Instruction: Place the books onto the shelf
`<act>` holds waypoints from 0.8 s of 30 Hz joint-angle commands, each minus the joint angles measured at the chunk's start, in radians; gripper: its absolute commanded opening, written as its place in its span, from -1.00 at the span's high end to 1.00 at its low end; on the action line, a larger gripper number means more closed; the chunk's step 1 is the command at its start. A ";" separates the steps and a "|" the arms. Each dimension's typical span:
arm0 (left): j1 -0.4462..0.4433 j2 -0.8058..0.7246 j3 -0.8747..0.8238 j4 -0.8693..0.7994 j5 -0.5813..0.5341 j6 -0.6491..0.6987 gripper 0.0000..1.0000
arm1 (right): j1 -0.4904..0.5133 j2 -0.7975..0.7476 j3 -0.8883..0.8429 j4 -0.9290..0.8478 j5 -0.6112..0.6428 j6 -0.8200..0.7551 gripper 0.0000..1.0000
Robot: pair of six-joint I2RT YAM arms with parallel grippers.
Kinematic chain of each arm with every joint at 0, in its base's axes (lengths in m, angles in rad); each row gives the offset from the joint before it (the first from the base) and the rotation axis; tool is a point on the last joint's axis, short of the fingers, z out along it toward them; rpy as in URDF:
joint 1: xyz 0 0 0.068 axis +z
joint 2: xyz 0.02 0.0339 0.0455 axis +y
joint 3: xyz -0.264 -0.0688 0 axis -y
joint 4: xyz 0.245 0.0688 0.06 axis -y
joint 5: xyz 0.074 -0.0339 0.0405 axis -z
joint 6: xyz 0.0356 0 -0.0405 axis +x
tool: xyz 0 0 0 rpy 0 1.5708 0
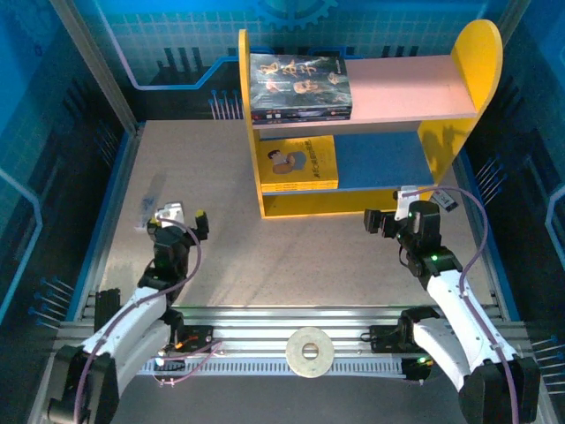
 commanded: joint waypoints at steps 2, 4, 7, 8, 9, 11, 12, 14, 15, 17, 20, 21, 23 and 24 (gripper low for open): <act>0.079 0.143 0.006 0.249 0.177 -0.001 -0.99 | -0.013 -0.030 -0.053 0.108 -0.017 -0.060 -1.00; 0.098 0.230 0.022 0.309 0.221 -0.001 -0.99 | -0.012 -0.050 -0.090 0.161 -0.022 -0.075 -1.00; 0.111 0.359 0.050 0.398 0.266 -0.003 -0.99 | -0.014 -0.078 -0.159 0.275 -0.021 -0.085 -1.00; 0.113 0.404 0.059 0.431 0.277 -0.006 -0.99 | -0.014 -0.084 -0.178 0.310 -0.017 -0.087 -1.00; 0.114 0.438 0.065 0.461 0.285 -0.010 -0.99 | -0.014 -0.084 -0.192 0.337 -0.015 -0.090 -1.00; 0.116 0.507 0.079 0.498 0.299 -0.002 -0.99 | -0.014 -0.077 -0.205 0.368 0.005 -0.092 -1.00; 0.117 0.529 0.084 0.508 0.300 -0.002 -0.99 | -0.015 -0.069 -0.203 0.372 0.012 -0.096 -1.00; 0.117 0.582 0.078 0.572 0.311 0.008 -0.99 | -0.016 -0.042 -0.193 0.378 0.021 -0.110 -1.00; 0.116 0.608 0.078 0.602 0.310 0.009 -0.99 | -0.016 -0.028 -0.189 0.383 0.021 -0.116 -1.00; 0.117 0.694 0.080 0.688 0.306 0.013 -0.99 | -0.017 0.009 -0.183 0.415 0.019 -0.117 -1.00; 0.112 0.713 0.111 0.631 0.374 0.041 -0.99 | -0.019 0.068 -0.175 0.478 0.006 -0.114 -1.00; 0.112 0.715 0.126 0.606 0.374 0.042 -0.99 | -0.019 0.088 -0.174 0.499 0.000 -0.116 -1.00; 0.112 0.717 0.174 0.517 0.345 0.034 -0.99 | -0.019 0.137 -0.172 0.551 -0.002 -0.129 -1.00; 0.113 0.718 0.198 0.482 0.327 0.025 -0.99 | -0.020 0.160 -0.171 0.571 0.001 -0.135 -1.00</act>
